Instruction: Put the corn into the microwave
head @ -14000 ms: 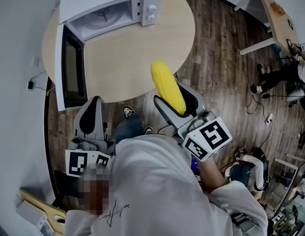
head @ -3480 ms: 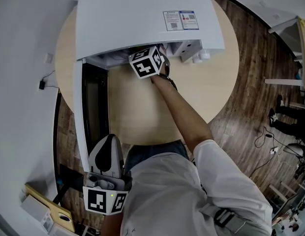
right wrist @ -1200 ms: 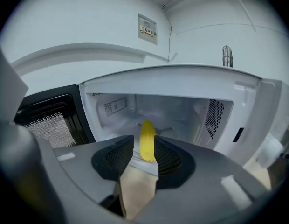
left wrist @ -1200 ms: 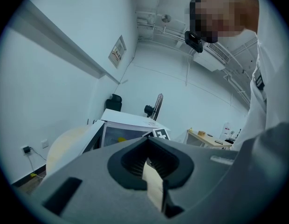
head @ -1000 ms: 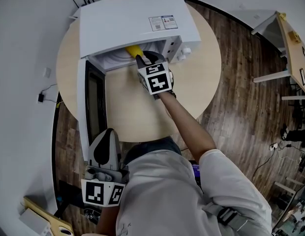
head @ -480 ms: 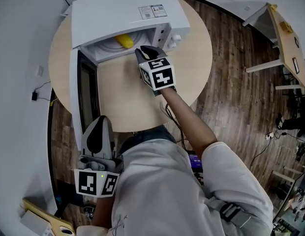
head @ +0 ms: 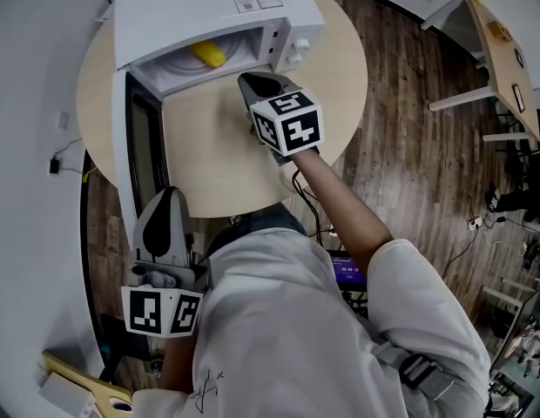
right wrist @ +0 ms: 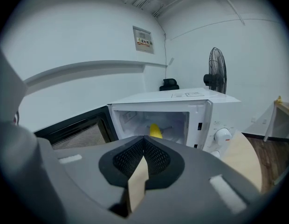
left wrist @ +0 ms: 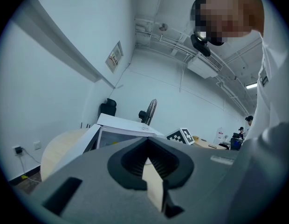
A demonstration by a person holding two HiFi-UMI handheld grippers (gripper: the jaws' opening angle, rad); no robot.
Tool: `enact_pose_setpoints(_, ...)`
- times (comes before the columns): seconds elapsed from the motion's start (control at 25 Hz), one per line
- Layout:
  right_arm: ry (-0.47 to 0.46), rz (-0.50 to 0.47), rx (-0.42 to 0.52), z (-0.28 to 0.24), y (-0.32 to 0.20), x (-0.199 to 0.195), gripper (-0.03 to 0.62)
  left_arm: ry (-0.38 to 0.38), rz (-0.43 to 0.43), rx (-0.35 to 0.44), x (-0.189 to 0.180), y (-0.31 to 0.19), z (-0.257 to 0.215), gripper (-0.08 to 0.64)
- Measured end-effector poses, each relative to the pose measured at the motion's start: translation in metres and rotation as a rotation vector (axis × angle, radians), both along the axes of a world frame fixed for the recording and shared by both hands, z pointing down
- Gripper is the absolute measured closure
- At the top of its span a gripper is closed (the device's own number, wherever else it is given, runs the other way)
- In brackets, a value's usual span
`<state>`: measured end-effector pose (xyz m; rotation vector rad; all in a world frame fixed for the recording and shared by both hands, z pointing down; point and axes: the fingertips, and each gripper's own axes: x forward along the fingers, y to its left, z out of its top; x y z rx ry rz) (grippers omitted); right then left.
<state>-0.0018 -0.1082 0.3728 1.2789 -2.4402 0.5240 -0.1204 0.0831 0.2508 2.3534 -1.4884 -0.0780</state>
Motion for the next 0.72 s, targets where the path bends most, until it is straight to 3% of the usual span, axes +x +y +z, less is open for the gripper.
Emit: enact_pose_setpoints(0.72,-0.063,0.001,-0.015,-0.021,0.061,0.023,0.580,-0.010,-0.003,0.016,-0.003,0.003,-0.002,0.571)
